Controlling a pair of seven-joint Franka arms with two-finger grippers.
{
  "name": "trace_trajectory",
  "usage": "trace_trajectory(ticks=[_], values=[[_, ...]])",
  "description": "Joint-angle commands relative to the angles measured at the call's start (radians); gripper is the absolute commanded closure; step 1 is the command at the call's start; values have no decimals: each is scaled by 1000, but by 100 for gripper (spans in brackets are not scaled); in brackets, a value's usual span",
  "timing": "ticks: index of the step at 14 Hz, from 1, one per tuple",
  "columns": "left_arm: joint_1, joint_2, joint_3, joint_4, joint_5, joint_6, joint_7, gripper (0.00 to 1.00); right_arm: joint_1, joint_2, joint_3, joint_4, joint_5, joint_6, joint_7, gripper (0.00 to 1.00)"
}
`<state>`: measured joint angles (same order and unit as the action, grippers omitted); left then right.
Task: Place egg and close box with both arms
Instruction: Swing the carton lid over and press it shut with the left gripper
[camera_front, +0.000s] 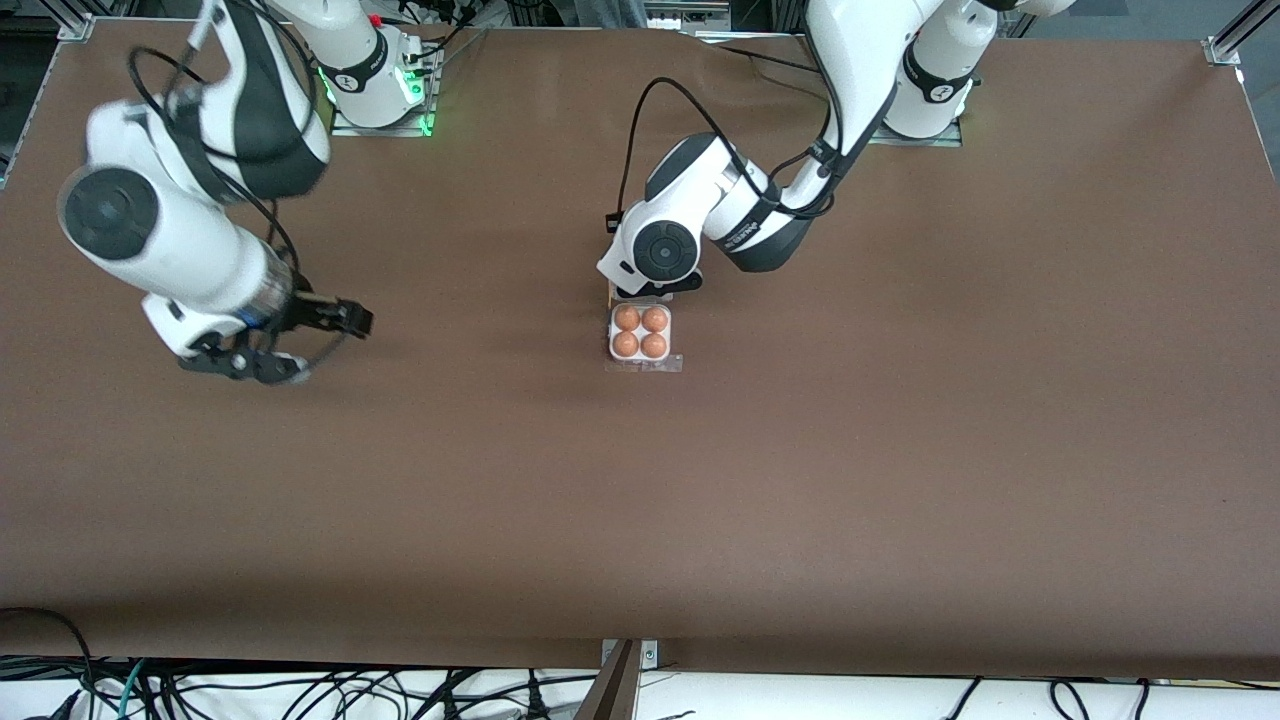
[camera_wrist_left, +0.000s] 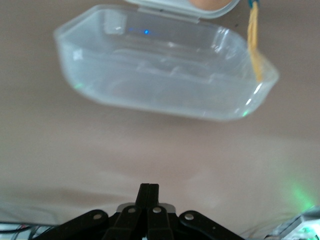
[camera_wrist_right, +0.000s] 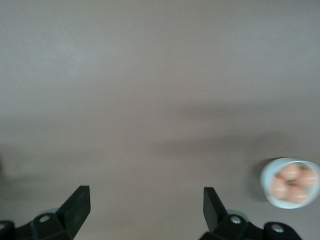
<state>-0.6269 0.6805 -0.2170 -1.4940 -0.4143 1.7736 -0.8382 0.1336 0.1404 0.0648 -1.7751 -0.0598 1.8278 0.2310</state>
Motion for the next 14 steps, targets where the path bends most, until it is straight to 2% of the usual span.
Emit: trace_trajectory(ticks=[1, 3, 6, 9, 11, 13, 14], values=[[-19, 40, 19, 37, -9, 50, -24, 97, -63, -180, 26, -80, -40, -76, -120, 0], [-16, 45, 25, 50, 27, 52, -24, 97, -60, -237, -11, -43, -38, -174, -121, 0], [-10, 44, 68, 96, 55, 52, -24, 97, -55, -229, -65, 104, -37, -300, -127, 0], [-17, 45, 139, 159, 84, 102, -15, 97, -63, -231, -85, 126, -32, -295, -107, 0], [-16, 45, 142, 162, 162, 182, -24, 98, -63, -223, -102, 121, -23, -245, -107, 0], [-4, 19, 143, 172, 172, 132, -16, 97, -74, -222, -103, 117, -22, -237, -108, 0], [3, 10, 154, 196, 172, 54, -12, 92, -78, -217, -103, 118, -21, -225, -110, 0]])
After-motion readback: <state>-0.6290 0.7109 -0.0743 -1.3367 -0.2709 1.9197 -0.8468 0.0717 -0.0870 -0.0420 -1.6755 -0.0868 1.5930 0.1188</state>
